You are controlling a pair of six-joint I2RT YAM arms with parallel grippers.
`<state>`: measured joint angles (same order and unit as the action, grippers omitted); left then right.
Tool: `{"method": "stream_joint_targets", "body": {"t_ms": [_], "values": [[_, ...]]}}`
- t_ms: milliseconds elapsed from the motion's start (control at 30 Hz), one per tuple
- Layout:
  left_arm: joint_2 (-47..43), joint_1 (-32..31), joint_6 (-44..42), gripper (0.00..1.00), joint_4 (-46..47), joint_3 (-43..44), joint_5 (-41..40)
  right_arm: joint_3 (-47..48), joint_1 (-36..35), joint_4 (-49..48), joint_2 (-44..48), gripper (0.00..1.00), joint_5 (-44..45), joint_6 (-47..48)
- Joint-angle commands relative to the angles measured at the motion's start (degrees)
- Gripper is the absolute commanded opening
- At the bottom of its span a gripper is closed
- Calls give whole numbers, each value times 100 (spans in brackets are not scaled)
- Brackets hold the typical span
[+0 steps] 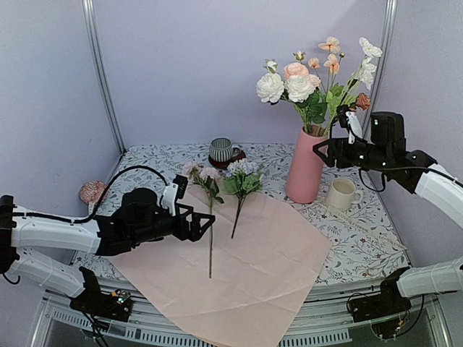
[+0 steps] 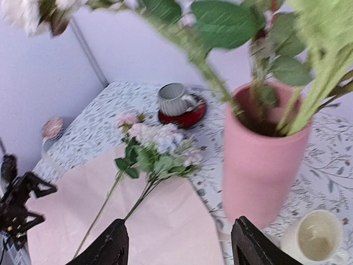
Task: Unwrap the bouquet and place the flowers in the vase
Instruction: Place the fake flower in the vase, then pick up the fake flower from the flattened wrapping paper.
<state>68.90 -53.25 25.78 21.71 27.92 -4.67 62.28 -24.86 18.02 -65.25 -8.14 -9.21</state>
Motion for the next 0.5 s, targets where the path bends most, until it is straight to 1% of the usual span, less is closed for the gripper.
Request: {"method": "stream_joint_targets", "body": {"t_ms": [0,100,200,333,467], "values": [[390,425,715,94,-823,291,-203,-777,-492,-667,256,65,-1216,-189],[756,660,1050,81,-1162,477,-188,-1191,-840,-1228,125,63,-1367,-309],[1226,786,1200,71,-1491,842,-104,-1475,-1322,-1800,-181,61,-1483,-471],[1842,788,1351,66,-1950,1365,-105,-1641,-1923,-2436,-638,63,-1245,-417],[2482,772,1496,64,-2653,1980,-153,-1477,-2022,-2527,-1189,63,-880,-164]]}}
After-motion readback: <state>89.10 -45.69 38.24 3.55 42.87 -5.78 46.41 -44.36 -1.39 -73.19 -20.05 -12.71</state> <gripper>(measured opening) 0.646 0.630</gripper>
